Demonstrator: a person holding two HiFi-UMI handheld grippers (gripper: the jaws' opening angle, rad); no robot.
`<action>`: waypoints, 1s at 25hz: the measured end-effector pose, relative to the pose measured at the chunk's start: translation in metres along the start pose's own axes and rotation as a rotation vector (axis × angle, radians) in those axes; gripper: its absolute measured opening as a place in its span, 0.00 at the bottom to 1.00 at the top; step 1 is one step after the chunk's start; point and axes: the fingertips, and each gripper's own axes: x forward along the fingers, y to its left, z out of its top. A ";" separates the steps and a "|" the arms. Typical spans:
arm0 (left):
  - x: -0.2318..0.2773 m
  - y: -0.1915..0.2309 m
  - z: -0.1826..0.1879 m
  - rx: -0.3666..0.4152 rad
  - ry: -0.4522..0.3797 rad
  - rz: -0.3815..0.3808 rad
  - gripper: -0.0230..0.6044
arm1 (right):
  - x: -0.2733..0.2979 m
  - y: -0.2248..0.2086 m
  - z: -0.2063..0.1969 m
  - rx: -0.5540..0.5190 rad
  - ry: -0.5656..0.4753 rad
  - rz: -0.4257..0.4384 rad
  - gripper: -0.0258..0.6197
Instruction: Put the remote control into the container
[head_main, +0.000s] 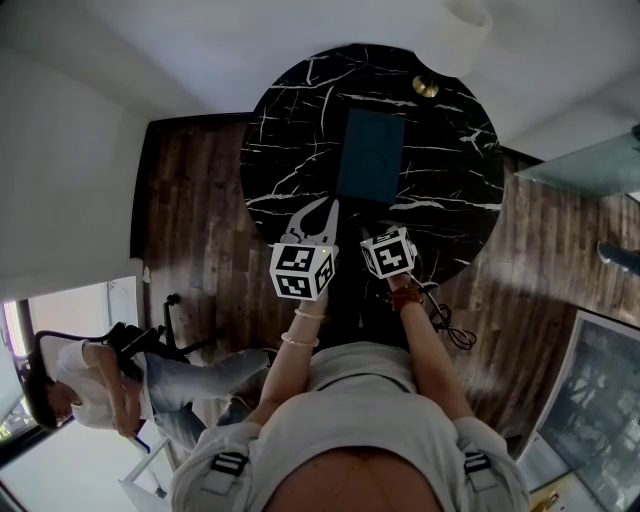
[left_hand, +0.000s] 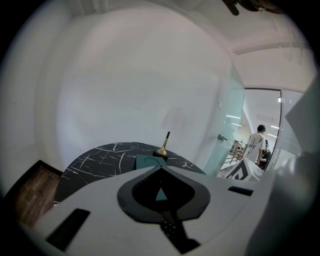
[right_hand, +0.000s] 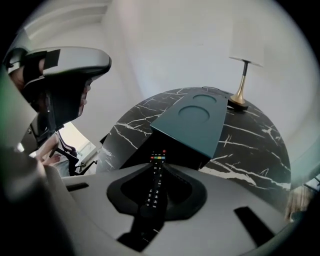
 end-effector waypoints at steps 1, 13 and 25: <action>0.000 0.000 0.000 0.000 0.000 0.002 0.05 | -0.002 -0.001 0.001 -0.010 -0.012 -0.011 0.13; -0.007 -0.008 -0.006 0.013 0.011 0.032 0.05 | -0.025 0.002 0.004 -0.036 -0.081 0.025 0.06; -0.017 -0.021 -0.015 0.020 0.021 0.065 0.05 | -0.052 0.022 0.010 -0.091 -0.155 0.114 0.06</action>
